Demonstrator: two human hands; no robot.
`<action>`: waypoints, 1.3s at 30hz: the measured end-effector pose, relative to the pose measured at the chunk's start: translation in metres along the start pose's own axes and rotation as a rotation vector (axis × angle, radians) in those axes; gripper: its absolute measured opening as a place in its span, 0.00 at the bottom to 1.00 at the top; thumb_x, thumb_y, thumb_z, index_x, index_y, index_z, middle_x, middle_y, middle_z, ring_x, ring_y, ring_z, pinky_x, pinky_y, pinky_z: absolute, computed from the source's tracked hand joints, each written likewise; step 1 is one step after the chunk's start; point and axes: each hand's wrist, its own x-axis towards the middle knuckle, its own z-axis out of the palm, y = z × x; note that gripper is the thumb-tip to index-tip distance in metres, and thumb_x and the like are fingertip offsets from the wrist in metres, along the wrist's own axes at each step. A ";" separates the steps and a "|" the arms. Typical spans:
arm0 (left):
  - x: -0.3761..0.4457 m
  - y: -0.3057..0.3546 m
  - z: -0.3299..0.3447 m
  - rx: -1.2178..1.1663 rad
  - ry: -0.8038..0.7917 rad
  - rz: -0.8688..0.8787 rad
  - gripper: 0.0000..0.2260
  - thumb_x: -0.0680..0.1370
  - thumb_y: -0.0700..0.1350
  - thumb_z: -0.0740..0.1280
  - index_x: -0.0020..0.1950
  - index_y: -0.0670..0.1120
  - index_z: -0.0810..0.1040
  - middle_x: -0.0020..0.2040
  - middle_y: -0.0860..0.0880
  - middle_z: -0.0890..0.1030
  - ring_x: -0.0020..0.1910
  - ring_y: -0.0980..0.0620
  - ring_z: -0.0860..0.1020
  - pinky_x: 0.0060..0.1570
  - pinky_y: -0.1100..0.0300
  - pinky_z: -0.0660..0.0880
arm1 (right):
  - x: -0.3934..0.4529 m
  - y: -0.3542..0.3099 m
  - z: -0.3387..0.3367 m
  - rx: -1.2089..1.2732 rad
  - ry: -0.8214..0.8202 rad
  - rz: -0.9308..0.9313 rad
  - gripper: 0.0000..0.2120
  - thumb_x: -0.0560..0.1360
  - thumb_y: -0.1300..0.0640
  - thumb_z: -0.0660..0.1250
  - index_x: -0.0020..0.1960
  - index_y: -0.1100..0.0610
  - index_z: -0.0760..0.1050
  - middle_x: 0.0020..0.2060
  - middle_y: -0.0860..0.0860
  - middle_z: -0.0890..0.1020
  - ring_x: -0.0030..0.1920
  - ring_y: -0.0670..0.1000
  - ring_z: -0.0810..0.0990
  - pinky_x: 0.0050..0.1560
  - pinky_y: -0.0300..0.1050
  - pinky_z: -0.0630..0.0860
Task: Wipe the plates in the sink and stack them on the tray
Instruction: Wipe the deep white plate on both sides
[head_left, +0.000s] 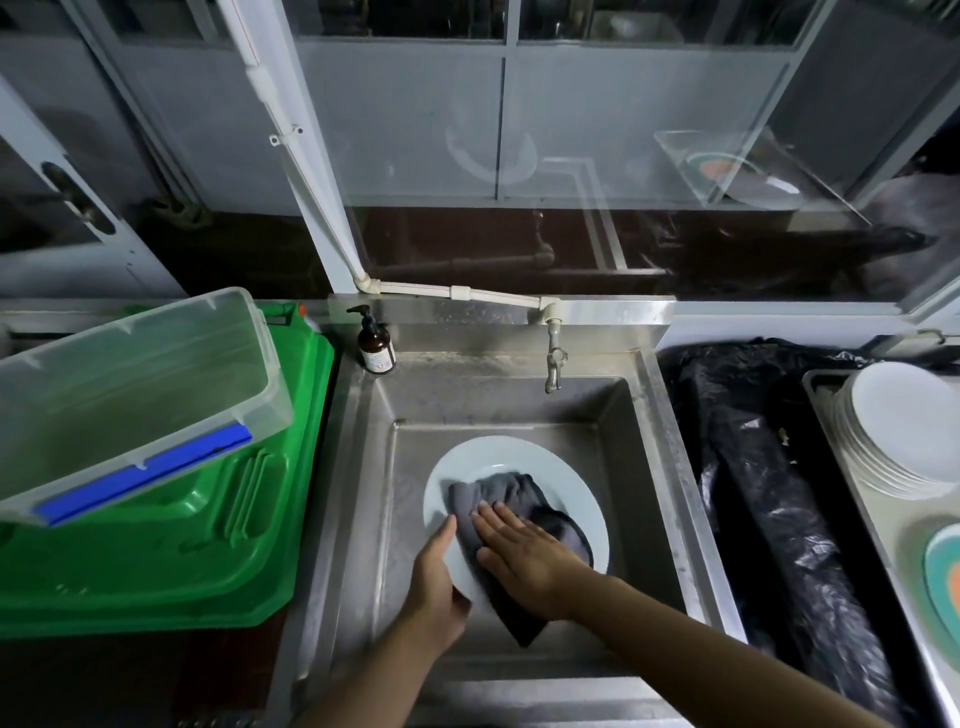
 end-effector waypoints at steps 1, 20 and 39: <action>-0.003 -0.003 -0.002 0.000 -0.003 0.000 0.22 0.85 0.54 0.55 0.71 0.43 0.76 0.65 0.38 0.81 0.66 0.38 0.79 0.73 0.41 0.67 | 0.007 0.003 0.000 0.005 0.023 0.020 0.50 0.65 0.27 0.25 0.82 0.50 0.44 0.81 0.46 0.44 0.79 0.46 0.40 0.77 0.45 0.40; 0.007 -0.007 0.007 -0.034 0.139 -0.036 0.26 0.83 0.58 0.59 0.67 0.37 0.76 0.60 0.36 0.82 0.60 0.37 0.79 0.60 0.46 0.72 | -0.020 -0.010 0.015 -0.028 0.028 0.202 0.38 0.75 0.27 0.36 0.80 0.42 0.50 0.81 0.47 0.51 0.80 0.53 0.50 0.77 0.53 0.52; 0.009 0.015 0.003 0.040 0.233 0.056 0.19 0.84 0.57 0.59 0.55 0.44 0.80 0.53 0.39 0.85 0.55 0.33 0.80 0.64 0.38 0.74 | -0.037 0.015 0.026 -0.079 0.083 0.122 0.38 0.76 0.25 0.47 0.80 0.42 0.51 0.80 0.43 0.50 0.80 0.49 0.44 0.76 0.50 0.39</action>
